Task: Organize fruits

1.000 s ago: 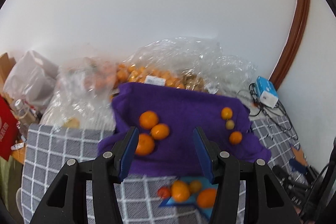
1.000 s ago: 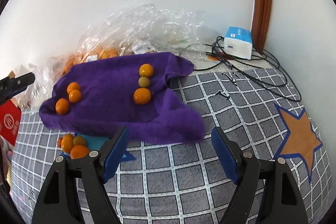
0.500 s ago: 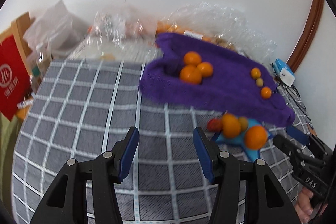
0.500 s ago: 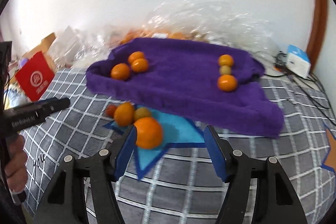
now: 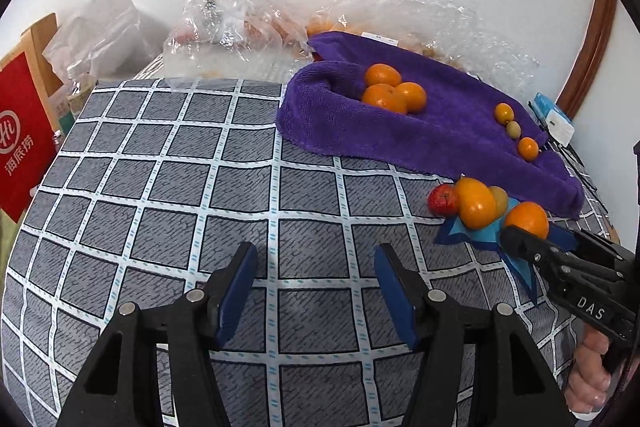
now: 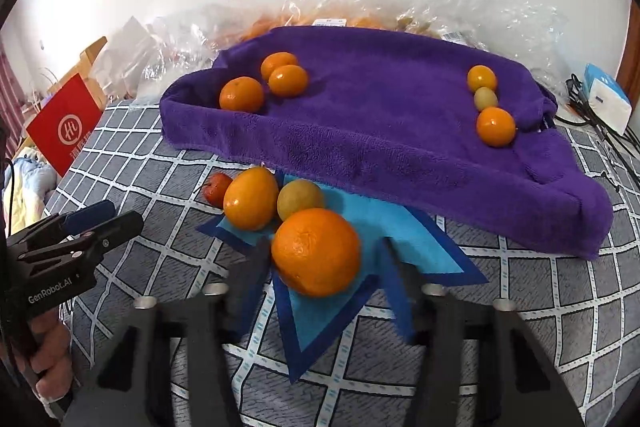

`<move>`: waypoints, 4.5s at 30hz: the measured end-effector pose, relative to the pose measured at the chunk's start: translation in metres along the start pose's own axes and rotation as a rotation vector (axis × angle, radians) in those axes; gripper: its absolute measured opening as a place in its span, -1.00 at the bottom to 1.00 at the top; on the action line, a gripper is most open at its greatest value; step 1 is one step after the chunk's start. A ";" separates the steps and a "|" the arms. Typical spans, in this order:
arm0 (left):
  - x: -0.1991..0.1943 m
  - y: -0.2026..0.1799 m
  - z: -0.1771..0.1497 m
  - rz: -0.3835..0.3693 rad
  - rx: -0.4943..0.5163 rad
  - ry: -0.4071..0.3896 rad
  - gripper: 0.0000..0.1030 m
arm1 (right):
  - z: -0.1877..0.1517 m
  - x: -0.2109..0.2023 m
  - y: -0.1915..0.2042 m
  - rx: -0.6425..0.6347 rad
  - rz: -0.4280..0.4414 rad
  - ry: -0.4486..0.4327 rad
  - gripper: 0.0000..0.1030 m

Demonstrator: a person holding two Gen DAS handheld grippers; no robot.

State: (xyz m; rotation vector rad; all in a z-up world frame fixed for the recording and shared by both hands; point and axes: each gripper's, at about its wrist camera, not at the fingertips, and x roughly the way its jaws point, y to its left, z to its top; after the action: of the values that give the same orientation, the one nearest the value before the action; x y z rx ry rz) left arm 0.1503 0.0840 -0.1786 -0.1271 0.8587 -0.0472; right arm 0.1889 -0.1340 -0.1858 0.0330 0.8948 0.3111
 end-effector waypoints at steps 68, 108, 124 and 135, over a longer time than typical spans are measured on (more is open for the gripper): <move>0.010 -0.057 0.032 -0.138 0.005 -0.134 -0.56 | -0.025 -0.030 -0.093 0.183 -0.099 -0.066 -0.19; -0.023 -0.038 0.037 -0.209 -0.088 -0.257 -0.56 | -0.003 -0.087 -0.096 0.198 -0.151 -0.179 -0.20; -0.057 -0.030 0.065 -0.117 -0.066 -0.289 -0.56 | 0.024 -0.104 -0.099 0.179 -0.141 -0.232 -0.20; -0.078 -0.017 0.095 -0.083 -0.064 -0.290 -0.56 | 0.055 -0.117 -0.097 0.158 -0.126 -0.299 -0.20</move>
State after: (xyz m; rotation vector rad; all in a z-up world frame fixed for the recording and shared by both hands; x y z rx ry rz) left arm 0.1717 0.0835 -0.0567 -0.2241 0.5656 -0.0767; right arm 0.1872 -0.2536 -0.0769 0.1646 0.6191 0.1126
